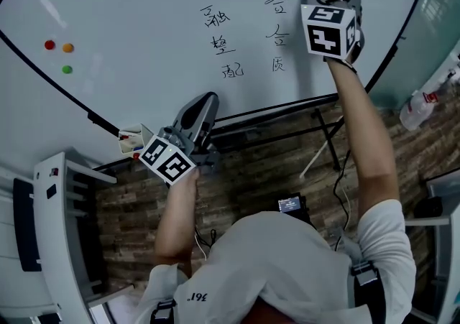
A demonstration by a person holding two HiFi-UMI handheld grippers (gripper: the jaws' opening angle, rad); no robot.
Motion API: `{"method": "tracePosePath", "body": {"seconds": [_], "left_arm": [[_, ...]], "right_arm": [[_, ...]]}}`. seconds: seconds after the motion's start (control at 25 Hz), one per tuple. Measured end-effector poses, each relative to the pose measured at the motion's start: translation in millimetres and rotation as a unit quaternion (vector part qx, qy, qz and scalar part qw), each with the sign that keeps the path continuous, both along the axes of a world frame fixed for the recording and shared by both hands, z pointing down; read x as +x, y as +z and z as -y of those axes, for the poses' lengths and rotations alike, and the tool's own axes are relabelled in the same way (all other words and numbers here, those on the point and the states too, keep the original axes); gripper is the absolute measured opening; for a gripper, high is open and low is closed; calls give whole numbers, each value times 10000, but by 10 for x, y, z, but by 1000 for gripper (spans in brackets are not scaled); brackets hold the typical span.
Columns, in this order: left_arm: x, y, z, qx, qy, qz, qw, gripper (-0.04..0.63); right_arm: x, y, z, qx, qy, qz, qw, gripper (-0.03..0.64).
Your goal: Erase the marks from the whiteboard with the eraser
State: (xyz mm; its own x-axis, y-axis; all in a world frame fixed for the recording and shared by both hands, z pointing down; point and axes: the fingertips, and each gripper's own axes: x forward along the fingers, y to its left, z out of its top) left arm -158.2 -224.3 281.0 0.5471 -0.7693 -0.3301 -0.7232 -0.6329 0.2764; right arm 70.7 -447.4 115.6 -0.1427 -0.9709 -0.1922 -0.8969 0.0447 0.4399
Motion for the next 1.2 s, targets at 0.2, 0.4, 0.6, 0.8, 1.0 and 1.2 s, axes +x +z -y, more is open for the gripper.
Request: {"method": "tracePosePath", "body": {"seconds": [0.2,0.4,0.6,0.8,1.0,1.2], "left_arm": [[-111,-25,-29,67,-78,-6,9999,8],[-281,6,-83,67,-196,8,9998,8],[-475,53,-172,40,-342,2,9994,8],[-577,93,-256,10,-479,-32,9988,8],[-679,159,-362,-32,-567,-38,9984,8],[-745,198,-419,-83,-689,-54,9976,8]], "right_arm": [[-369,60,-201,45,-467,-2,9989,250],[-883,194,-416,-24,-915,-9,9958,250],[-1437,343,-618,-166,-1325,-79,9910,250],[-1910,472,-814,-263,-1754,-152,9840,250],[-2380,599,-1017,-322,-2110,-269,9766,250],[-2708,756,-1098,-440,-2343,-400,9704,250]]}}
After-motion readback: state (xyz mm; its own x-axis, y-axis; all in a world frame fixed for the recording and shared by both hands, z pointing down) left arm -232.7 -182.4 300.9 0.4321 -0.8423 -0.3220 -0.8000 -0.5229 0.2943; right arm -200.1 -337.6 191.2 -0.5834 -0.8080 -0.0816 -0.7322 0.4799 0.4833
